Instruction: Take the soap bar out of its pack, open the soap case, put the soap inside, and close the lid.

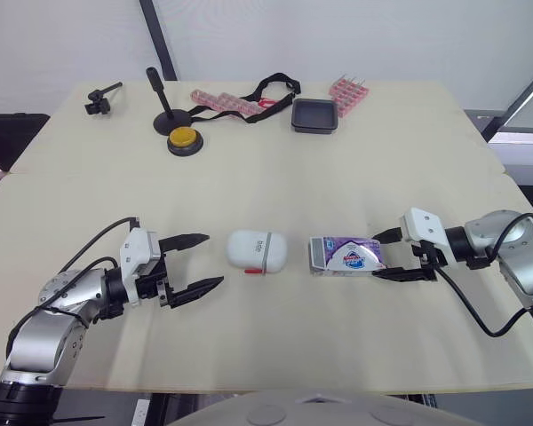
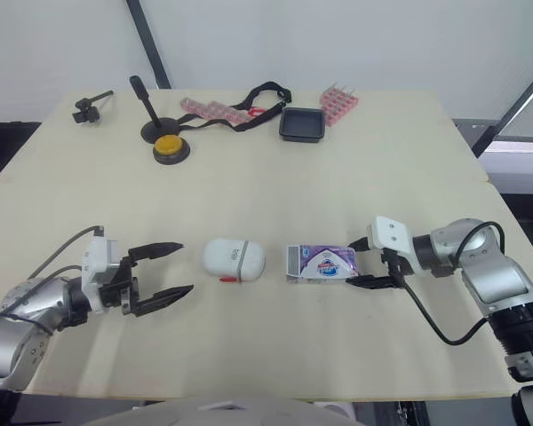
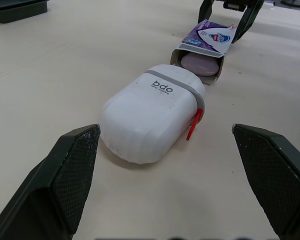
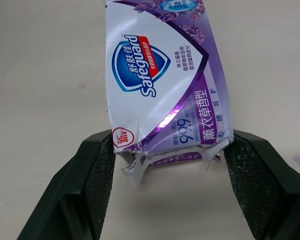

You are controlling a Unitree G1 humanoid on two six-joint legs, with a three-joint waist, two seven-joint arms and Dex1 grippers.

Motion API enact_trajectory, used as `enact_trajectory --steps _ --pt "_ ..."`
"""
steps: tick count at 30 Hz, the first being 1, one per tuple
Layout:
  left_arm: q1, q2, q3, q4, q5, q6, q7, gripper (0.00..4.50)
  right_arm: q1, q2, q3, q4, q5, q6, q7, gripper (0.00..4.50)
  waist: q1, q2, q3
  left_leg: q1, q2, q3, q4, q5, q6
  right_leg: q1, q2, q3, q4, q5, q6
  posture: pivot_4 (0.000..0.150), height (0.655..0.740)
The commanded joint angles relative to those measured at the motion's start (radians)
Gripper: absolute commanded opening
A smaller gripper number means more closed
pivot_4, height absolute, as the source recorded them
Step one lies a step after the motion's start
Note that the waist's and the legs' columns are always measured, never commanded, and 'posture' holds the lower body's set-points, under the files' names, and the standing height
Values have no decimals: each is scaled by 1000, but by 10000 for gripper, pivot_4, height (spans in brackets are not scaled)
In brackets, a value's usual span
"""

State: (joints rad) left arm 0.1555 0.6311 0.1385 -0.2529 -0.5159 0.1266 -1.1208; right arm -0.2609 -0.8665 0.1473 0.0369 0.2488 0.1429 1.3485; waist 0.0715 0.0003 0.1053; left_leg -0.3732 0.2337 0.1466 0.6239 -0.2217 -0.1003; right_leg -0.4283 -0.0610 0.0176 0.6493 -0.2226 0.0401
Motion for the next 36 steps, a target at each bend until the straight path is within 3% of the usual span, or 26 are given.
enact_trajectory --steps 1,5,28,30,36 --pt "-9 12 7 -9 -4 -2 1 45000 0 -2 -17 1 0 -14 0 34104 0 0 0 0 0 0 0 0 0 0 0 0 0 0 0 1500 7291" --pt "-12 14 5 -7 -3 2 1 45000 -5 4 -14 16 -13 -28 -4 23436 0 0 0 0 0 0 0 0 0 0 0 0 0 0 0 1500 7291" --pt "-7 10 0 -17 6 6 5 45000 0 10 -21 23 -16 -32 -15 23436 -2 0 0 0 0 0 1 0 0 0 0 0 1 0 0 1500 7291" --pt "-8 9 -2 -16 7 6 5 45000 2 11 -24 22 -18 -37 -21 18725 -2 0 0 0 0 0 1 0 0 0 0 0 1 0 0 1500 7291" --pt "-12 9 -6 -12 9 1 0 45000 6 6 -27 18 -18 -43 -26 18725 -1 0 0 0 0 0 1 0 0 0 0 0 1 0 0 1500 7291"
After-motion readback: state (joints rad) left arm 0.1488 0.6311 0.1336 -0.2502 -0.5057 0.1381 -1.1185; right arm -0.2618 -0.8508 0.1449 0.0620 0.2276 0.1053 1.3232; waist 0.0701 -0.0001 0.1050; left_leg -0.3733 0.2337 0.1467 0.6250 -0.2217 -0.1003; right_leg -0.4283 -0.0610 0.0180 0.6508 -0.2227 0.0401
